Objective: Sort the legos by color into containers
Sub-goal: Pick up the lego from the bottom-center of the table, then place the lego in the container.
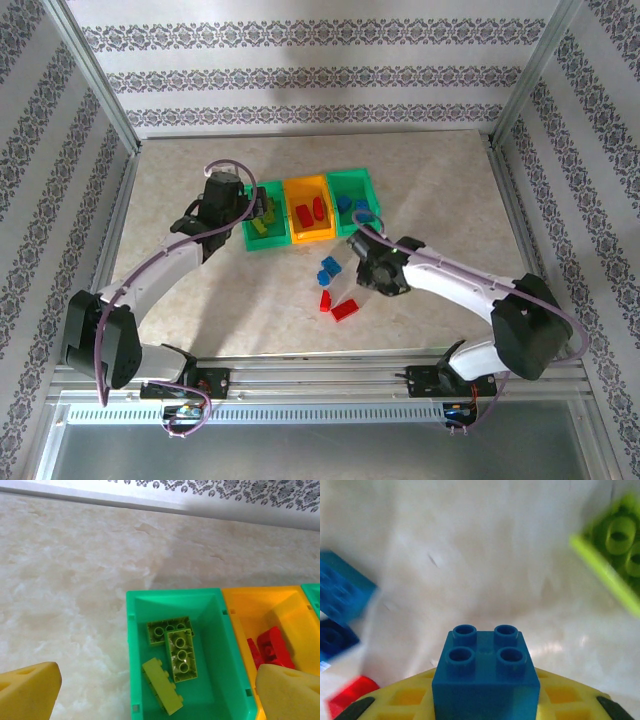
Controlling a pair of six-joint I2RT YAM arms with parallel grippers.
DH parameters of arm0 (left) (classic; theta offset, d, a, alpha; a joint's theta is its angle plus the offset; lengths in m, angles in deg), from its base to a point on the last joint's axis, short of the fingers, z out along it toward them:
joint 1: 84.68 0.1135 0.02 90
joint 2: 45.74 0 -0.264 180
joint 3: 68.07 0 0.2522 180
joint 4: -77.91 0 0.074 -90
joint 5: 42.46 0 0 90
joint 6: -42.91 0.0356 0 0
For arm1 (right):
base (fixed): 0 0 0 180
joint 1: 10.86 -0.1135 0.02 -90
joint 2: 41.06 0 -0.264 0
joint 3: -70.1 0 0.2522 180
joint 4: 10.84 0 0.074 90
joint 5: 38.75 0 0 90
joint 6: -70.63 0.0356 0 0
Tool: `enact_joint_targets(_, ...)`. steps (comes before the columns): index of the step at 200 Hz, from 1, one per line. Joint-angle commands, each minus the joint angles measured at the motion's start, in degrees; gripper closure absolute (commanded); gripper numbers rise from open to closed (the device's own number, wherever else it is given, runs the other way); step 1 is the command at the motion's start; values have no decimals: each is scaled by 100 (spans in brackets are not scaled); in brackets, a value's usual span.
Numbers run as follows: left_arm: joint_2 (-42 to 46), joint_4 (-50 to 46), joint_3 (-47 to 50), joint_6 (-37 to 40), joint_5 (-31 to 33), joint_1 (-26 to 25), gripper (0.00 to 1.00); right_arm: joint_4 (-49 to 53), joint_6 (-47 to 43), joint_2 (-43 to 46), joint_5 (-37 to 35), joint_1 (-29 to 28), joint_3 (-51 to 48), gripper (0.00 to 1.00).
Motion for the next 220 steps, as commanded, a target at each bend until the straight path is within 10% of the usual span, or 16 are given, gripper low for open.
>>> enact_joint_targets(1,181,42,146,-101,155,-33,0,-222,-961,-165,-338,434,548,79)
enact_joint_targets(220,522,-458,417,-285,39,-33,0,36,-2679,-3987,-622,1436,5231,63)
